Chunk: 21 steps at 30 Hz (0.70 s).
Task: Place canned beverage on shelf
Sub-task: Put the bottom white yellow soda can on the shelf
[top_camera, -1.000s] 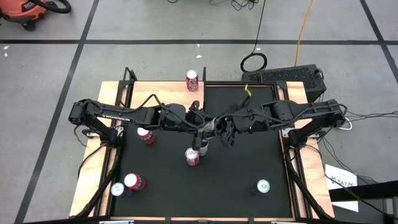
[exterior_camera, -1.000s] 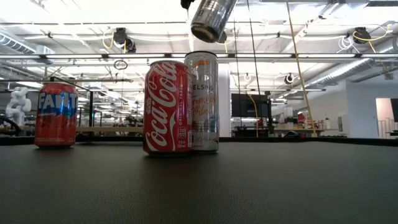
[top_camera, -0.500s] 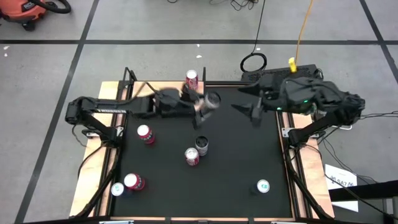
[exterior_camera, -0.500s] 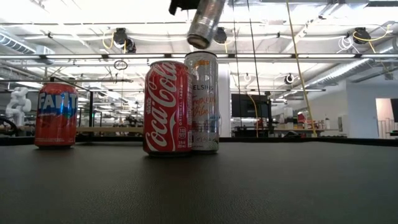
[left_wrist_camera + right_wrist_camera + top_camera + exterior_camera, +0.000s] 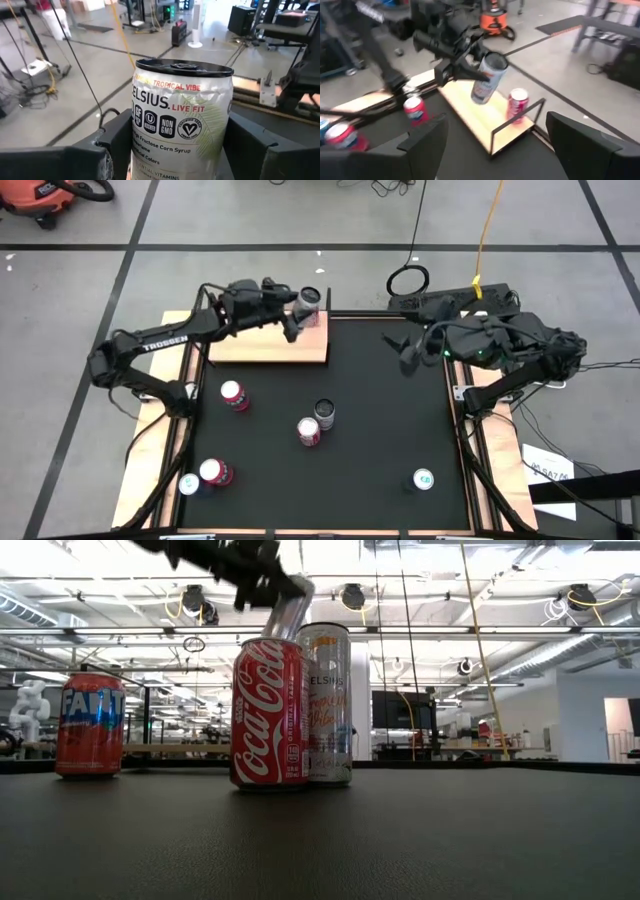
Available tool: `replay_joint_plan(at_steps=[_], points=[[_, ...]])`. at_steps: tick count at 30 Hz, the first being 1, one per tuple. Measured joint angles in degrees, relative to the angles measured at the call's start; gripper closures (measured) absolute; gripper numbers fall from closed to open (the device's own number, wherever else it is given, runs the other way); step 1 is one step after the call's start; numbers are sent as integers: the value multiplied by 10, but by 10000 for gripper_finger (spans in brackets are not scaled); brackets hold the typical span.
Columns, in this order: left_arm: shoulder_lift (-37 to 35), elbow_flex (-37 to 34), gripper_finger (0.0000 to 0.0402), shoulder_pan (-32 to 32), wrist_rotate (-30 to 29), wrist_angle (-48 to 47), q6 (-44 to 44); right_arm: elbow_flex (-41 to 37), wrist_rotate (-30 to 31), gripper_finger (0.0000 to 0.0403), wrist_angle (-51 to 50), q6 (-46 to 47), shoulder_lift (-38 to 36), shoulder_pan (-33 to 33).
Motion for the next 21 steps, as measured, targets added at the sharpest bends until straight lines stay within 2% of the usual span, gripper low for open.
replay_joint_plan(at_steps=[7, 10, 16, 21], points=[[1, -130, 159, 136, 156, 252, 0, 0, 47, 83, -23, 55, -1, 0], [2, -174, 159, 177, 207, 321, -1, 0, 68, 83, -28, 74, 1, -4], [23, -231, 159, 225, 250, 385, -1, 0, 92, 83, -28, 93, 1, -6], [60, -239, 159, 233, 258, 414, 14, 0, 107, 83, -28, 100, 5, -10]])
